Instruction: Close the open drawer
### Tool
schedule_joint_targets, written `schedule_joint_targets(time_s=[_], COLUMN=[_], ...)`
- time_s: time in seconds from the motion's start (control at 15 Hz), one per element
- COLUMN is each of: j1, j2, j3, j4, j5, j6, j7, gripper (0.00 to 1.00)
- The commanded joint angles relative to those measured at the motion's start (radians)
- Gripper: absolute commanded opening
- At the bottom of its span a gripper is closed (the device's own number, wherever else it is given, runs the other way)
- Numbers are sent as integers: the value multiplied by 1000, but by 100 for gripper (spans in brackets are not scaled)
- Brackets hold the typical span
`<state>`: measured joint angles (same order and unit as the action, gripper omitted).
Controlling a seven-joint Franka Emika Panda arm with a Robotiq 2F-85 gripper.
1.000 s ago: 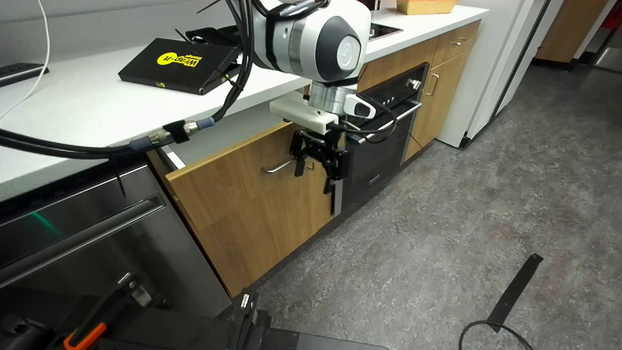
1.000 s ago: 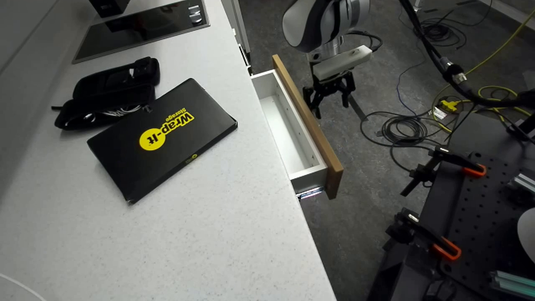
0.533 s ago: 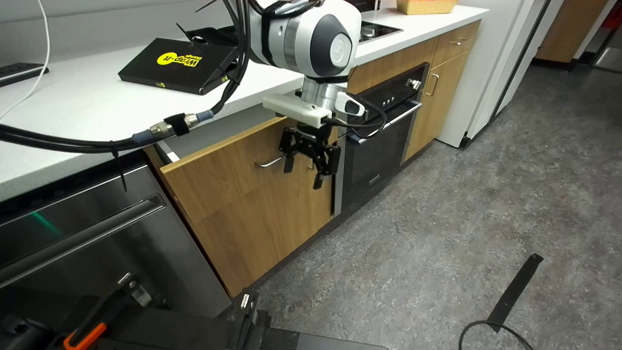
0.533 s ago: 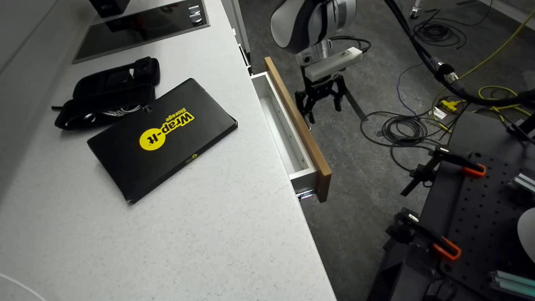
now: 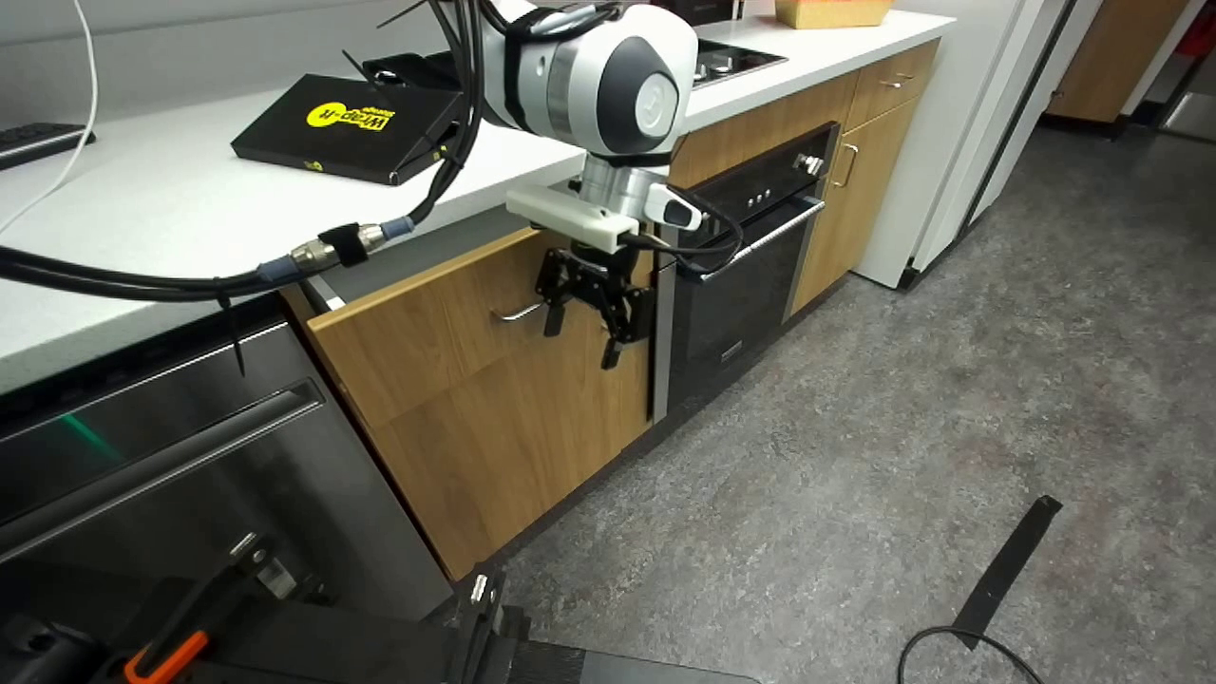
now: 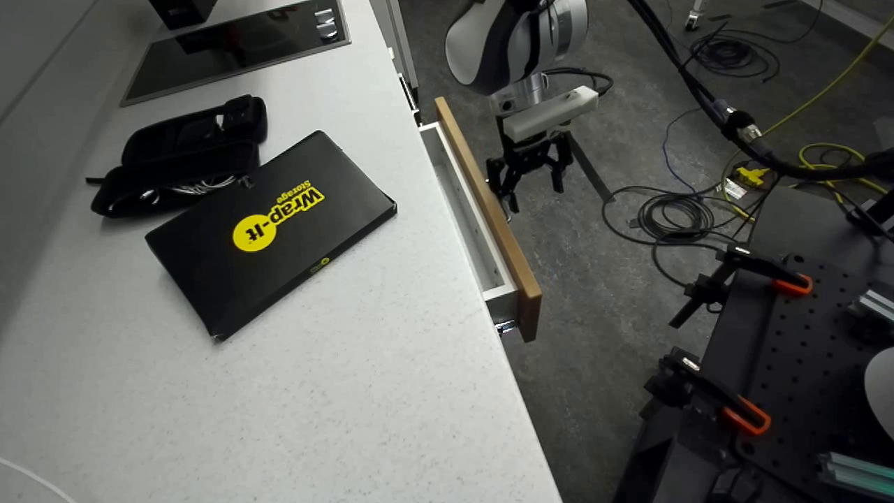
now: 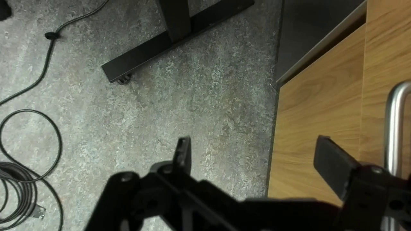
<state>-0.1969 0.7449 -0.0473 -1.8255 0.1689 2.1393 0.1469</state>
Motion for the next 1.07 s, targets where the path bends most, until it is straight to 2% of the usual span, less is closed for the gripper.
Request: schedule_joint_targets(time_s=[0.0,0.33,0.67,0.8,0.87,1.0], j1=[11,37,37,32,35,34], j2=[84,155,188,182,133,140], j3=[55,104,99,98,65,65], j4=[112,221,280,281,218,229], j5=[84,142,143,132,112,111], j6=[-63,-99,-165,-205,-165,-179], j7=[-27,-21,-35,-61,-50,-59], gripper=[100,100,100,100,100,100])
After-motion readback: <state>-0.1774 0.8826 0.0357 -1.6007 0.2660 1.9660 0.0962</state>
